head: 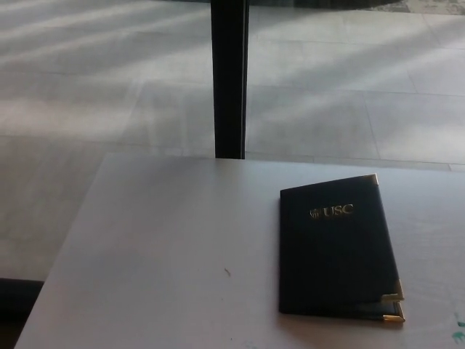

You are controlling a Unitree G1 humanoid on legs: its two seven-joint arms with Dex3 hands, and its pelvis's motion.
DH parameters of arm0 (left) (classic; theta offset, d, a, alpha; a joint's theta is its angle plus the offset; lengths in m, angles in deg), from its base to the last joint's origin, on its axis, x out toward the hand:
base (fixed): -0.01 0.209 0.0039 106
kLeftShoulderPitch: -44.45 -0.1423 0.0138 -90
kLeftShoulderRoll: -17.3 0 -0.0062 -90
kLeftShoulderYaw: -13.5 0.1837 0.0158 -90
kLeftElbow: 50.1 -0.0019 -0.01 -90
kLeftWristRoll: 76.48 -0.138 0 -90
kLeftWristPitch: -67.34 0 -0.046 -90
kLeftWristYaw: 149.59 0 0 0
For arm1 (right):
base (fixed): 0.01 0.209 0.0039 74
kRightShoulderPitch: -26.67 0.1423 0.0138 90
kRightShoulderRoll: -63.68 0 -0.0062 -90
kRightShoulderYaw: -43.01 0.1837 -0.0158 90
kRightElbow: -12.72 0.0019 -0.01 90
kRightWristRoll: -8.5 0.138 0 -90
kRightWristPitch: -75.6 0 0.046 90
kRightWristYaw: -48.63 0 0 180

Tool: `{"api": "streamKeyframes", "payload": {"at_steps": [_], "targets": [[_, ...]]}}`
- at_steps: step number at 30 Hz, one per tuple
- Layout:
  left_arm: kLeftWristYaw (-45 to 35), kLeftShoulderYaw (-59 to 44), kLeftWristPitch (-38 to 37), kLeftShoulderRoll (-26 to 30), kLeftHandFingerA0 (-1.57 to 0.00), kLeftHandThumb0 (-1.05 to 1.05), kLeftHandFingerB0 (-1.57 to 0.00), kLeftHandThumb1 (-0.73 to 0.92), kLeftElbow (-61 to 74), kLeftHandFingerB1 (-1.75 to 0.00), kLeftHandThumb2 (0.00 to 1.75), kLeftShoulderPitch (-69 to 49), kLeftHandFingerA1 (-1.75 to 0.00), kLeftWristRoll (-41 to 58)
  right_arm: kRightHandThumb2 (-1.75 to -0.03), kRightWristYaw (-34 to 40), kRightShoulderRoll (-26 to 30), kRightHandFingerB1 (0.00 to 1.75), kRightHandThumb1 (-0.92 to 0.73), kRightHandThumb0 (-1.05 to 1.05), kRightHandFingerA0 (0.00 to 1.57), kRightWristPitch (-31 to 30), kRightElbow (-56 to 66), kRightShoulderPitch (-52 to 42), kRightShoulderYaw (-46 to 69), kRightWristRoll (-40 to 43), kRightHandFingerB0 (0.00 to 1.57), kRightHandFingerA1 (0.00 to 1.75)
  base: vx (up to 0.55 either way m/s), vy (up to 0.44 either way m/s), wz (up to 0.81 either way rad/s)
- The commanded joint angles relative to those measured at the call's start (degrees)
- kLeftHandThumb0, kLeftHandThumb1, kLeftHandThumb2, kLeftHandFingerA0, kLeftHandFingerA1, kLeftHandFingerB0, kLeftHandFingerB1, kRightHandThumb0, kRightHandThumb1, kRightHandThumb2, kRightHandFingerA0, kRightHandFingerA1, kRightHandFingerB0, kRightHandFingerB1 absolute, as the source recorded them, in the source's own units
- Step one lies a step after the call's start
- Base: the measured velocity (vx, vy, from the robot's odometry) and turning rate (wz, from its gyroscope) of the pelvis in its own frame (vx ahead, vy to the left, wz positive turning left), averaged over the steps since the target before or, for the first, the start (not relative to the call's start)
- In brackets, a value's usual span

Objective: There is a diary kept infront of the robot and the robot uses its right hand to grab its cover and puses it to the left to open it.

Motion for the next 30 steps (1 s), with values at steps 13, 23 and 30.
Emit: {"api": "streamKeyframes", "payload": {"at_steps": [13, 23, 30], "targets": [[-1.08, 0.27, -1.04, 1.59, -0.39, -0.94, -0.34, 0.92, 0.02, -0.83, 1.11, -1.34, -0.99, 0.89, -1.00, 2.58, -17.23, 0.66, -0.60, -0.78, 0.52, -6.08, 30.52, -1.18, -18.15, 7.73, 0.43, 0.75, 0.00, 0.000, 0.00], [-0.45, 0.15, -1.21, 1.63, -0.33, -0.87, -0.29, 0.92, -0.21, -0.94, 0.99, -1.18, -1.18, 0.88, -0.69, 3.21, -25.10, 0.43, -0.92, -0.61, 0.34, -8.05, 38.77, -5.87, -30.72, 8.81, 0.24, 0.59, 0.00, 0.000, 0.00], [0.35, 0.52, -0.83, 1.28, -0.42, -0.91, -0.38, 0.88, 0.95, -0.83, 1.16, -1.57, -0.95, 0.64, -0.76, 2.95, -30.15, 0.42, -0.92, -0.53, 0.34, -6.87, 34.98, -8.88, -39.42, 4.79, 0.23, 0.58, 0.00, 0.000, 0.00]]}}
